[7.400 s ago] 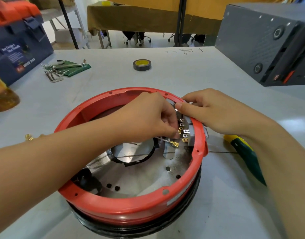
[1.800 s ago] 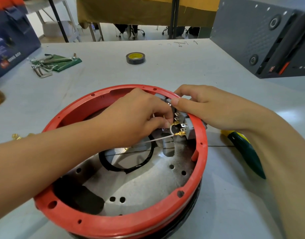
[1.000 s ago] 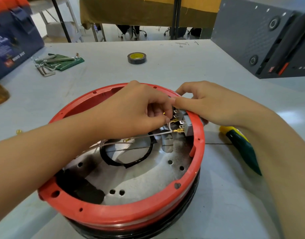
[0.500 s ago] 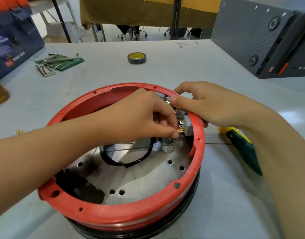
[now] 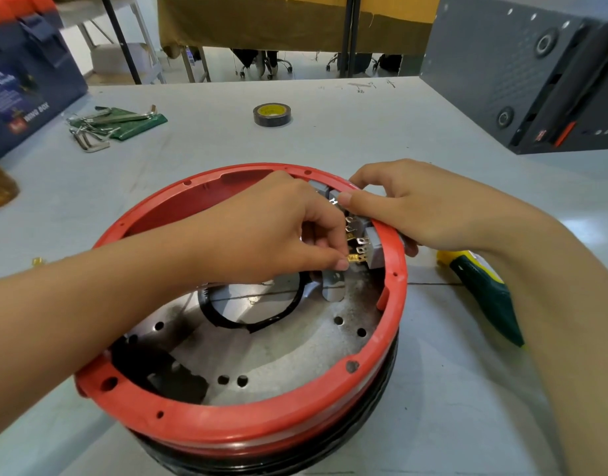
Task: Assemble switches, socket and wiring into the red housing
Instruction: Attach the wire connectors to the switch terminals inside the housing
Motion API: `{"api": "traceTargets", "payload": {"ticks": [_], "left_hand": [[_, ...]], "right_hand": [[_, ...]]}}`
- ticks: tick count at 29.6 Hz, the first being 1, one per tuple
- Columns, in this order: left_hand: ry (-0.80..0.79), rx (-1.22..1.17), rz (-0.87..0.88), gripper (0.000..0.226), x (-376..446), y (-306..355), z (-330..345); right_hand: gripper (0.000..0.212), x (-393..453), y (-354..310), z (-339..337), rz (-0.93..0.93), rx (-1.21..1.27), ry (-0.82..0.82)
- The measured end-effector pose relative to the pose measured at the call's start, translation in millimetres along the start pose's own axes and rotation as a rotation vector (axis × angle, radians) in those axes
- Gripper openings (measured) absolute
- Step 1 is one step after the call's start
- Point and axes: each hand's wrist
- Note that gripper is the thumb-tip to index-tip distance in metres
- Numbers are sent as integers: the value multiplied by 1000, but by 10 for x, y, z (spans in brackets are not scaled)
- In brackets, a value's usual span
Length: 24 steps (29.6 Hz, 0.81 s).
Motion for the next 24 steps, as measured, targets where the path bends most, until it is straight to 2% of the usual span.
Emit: {"api": "traceTargets", "payload": {"ticks": [12,24], "left_hand": [[8,107,42,3,-7,-21,7],[27,118,30,5,0,11,19]], "right_hand": [[28,9,16,-2,-7,1,-9],[30,18,11,5,-9,5,-10]]}}
Point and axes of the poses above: each hand's wrist, its own x-axis towards the middle knuckle, its own z-axis out of the palm, y = z × x, and after that the axes turned 6 degrees about -y, right-handed
